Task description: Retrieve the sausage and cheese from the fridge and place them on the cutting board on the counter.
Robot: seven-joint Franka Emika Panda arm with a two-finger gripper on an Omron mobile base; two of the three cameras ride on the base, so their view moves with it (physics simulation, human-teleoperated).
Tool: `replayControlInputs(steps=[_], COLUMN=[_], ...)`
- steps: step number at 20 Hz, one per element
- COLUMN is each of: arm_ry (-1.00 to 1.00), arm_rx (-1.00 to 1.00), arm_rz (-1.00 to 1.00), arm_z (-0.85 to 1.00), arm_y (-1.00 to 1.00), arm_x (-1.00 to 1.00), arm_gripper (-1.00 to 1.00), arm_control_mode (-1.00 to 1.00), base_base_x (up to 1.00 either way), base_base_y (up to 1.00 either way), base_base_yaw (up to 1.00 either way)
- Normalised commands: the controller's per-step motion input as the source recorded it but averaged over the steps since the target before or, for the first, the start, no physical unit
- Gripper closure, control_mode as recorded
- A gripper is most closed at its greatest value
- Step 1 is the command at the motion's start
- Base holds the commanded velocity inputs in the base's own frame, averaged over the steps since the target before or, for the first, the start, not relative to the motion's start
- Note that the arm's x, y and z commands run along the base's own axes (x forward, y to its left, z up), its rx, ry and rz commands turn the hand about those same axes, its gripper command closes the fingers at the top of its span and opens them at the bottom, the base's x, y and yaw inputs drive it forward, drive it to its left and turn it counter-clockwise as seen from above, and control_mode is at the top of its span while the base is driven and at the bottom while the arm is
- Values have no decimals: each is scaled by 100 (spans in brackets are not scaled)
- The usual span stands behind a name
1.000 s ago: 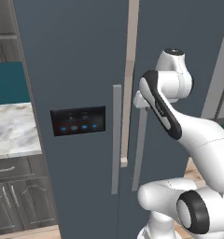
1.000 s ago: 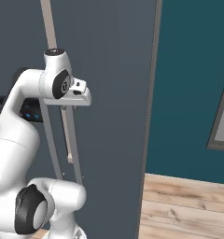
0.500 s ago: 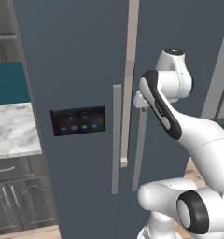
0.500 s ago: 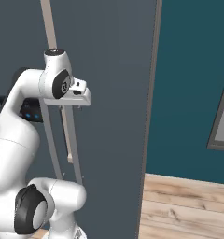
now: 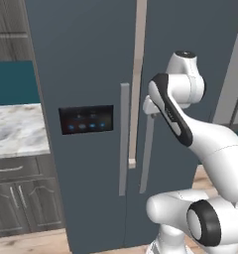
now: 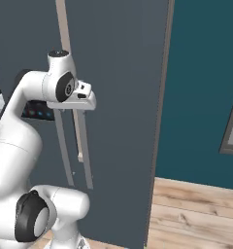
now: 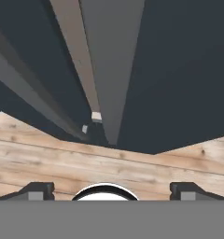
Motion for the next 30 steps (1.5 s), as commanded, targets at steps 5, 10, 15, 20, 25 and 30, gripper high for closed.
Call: replayControlInputs(steps=[5,10,15,20,25,30], arm_ry=[0,0,0,0,0,0], arm_rx=[0,0,0,0,0,0], arm_rz=[0,0,0,0,0,0], arm_z=[0,0,0,0,0,0], arm_y=[0,0,0,0,0,0], arm_x=[0,0,0,0,0,0], arm_gripper=[-100,-100,-100,-100,-100,-100], arm_control_mode=[100,100,100,100,100,100], base_base_x=[-59,-39,-26,-15,-34,-13], base_base_y=[5,29,39,32,26,30], base_base_yaw=[7,-1,-6,-14,-10,-2])
